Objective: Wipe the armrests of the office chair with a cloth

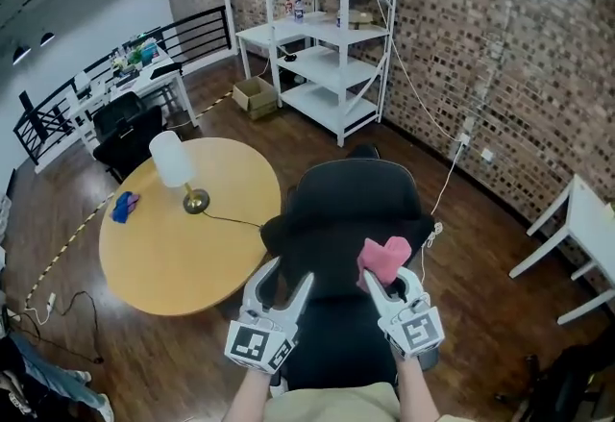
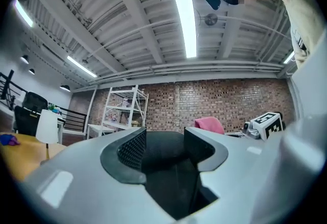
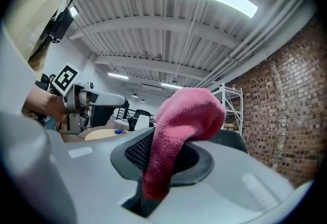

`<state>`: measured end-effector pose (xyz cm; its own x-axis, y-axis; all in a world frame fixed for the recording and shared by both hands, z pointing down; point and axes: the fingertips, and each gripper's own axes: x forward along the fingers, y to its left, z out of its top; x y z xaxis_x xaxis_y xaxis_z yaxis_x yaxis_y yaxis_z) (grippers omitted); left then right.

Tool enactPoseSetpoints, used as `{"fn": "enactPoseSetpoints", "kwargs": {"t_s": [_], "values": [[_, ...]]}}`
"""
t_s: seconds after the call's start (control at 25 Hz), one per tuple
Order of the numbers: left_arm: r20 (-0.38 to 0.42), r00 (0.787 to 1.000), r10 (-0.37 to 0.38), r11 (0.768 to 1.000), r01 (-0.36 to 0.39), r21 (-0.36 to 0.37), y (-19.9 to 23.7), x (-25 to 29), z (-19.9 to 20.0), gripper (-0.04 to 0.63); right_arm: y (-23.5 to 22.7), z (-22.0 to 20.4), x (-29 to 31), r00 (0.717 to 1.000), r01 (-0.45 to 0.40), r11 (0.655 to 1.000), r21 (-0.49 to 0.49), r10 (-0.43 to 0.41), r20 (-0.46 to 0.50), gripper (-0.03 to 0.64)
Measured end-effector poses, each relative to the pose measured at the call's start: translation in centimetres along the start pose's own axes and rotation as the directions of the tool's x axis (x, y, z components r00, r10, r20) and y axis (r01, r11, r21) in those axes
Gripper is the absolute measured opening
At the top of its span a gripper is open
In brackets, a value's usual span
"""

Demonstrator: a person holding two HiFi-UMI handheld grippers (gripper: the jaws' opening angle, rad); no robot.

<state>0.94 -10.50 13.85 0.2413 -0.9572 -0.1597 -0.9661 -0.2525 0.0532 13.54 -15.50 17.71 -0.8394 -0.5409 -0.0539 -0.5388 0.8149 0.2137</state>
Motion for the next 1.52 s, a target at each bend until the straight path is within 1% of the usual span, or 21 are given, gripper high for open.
{"fn": "enactPoseSetpoints", "kwargs": {"t_s": [0.08,0.24,0.36,0.52,0.6,0.68,0.76,0.84,0.88,0.92,0.96,1.0,1.04,1.08,1.16,1.24,1.32,1.4,1.44,1.48,1.52], "values": [[-0.009,1.0,-0.025,1.0,0.025,-0.001,-1.3,0.6,-0.5,0.222,-0.8,-0.5,-1.3,1.0,0.021,1.0,0.019,-0.021,-0.007,0.069],[-0.03,0.997,-0.069,0.997,0.068,-0.03,-3.5,1.8,-1.8,0.222,-2.6,-1.9,-4.6,0.996,0.078,0.996,0.043,-0.077,-0.043,0.069],[-0.066,0.991,-0.114,0.993,0.111,-0.044,-5.9,3.1,-3.5,0.222,-4.7,-4.1,-8.4,0.987,0.131,0.99,0.041,-0.127,-0.098,0.071],[-0.1,0.97,-0.221,0.973,0.212,-0.094,-10.7,5.0,-6.3,0.222,-8.0,-8.9,-15.3,0.955,0.235,0.968,0.092,-0.213,-0.209,0.072],[-0.124,0.955,-0.268,0.961,0.255,-0.11,-13.4,5.8,-8.2,0.224,-9.4,-12.2,-18.8,0.932,0.266,0.958,0.111,-0.226,-0.284,0.072],[-0.164,0.938,-0.306,0.95,0.288,-0.123,-15.8,6.5,-10.4,0.224,-10.3,-16.4,-21.9,0.9,0.273,0.955,0.117,-0.211,-0.381,0.072],[-0.201,0.923,-0.329,0.942,0.306,-0.138,-17.8,7.1,-12.5,0.233,-11.2,-20.6,-24.1,0.868,0.251,0.96,0.122,-0.168,-0.467,0.072],[-0.225,0.914,-0.339,0.938,0.308,-0.16,-19.5,7.6,-14.2,0.234,-12.2,-24.5,-25.2,0.838,0.185,0.973,0.141,-0.081,-0.539,0.072],[-0.236,0.911,-0.338,0.938,0.303,-0.17,-20.2,7.8,-15.1,0.235,-12.5,-26.4,-25.3,0.817,0.128,0.98,0.151,-0.017,-0.576,0.072],[-0.248,0.91,-0.333,0.939,0.294,-0.179,-20.7,7.9,-16.0,0.235,-12.4,-28.5,-25.1,0.784,0.054,0.986,0.16,0.057,-0.618,0.072],[-0.26,0.91,-0.324,0.941,0.282,-0.187,-21.2,7.9,-17.1,0.235,-12.1,-30.8,-24.9,0.739,-0.034,0.986,0.165,0.136,-0.66,0.072],[-0.271,0.91,-0.314,0.943,0.268,-0.195,-21.6,7.8,-18.1,0.235,-11.6,-33.3,-24.5,0.686,-0.132,0.977,0.166,0.211,-0.696,0.072],[-0.281,0.91,-0.304,0.946,0.252,-0.205,-21.9,7.7,-19.2,0.235,-11.1,-35.7,-24.1,0.629,-0.228,0.96,0.163,0.273,-0.728,0.072],[-0.291,0.911,-0.293,0.948,0.237,-0.214,-22.2,7.6,-20.3,0.233,-10.7,-38.1,-23.7,0.569,-0.316,0.935,0.162,0.323,-0.756,0.072],[-0.313,0.91,-0.271,0.951,0.204,-0.231,-22.4,6.9,-22.2,0.233,-10.0,-42.1,-22.8,0.446,-0.455,0.873,0.174,0.393,-0.804,0.072],[-0.337,0.909,-0.246,0.955,0.168,-0.243,-22.3,5.8,-23.5,0.233,-9.2,-45.2,-21.8,0.34,-0.548,0.812,0.201,0.435,-0.834,0.072],[-0.358,0.906,-0.224,0.958,0.138,-0.251,-22.2,4.6,-24.4,0.232,-8.4,-47.5,-21.1,0.247,-0.62,0.747,0.239,0.476,-0.844,0.071],[-0.382,0.901,-0.207,0.961,0.114,-0.252,-22.1,4.0,-24.7,0.231,-7.8,-49.1,-21.1,0.157,-0.682,0.674,0.284,0.514,-0.843,0.071],[-0.391,0.898,-0.201,0.962,0.106,-0.251,-22.0,3.7,-24.8,0.229,-7.5,-49.8,-21.2,0.116,-0.7,0.645,0.308,0.528,-0.841,0.071],[-0.398,0.897,-0.195,0.964,0.099,-0.249,-21.7,3.4,-25.0,0.229,-7.3,-50.3,-21.4,0.082,-0.709,0.623,0.33,0.537,-0.839,0.071],[-0.402,0.896,-0.188,0.965,0.092,-0.247,-21.3,3.1,-25.1,0.228,-7.1,-50.5,-21.5,0.057,-0.714,0.608,0.347,0.544,-0.837,0.071]]}}
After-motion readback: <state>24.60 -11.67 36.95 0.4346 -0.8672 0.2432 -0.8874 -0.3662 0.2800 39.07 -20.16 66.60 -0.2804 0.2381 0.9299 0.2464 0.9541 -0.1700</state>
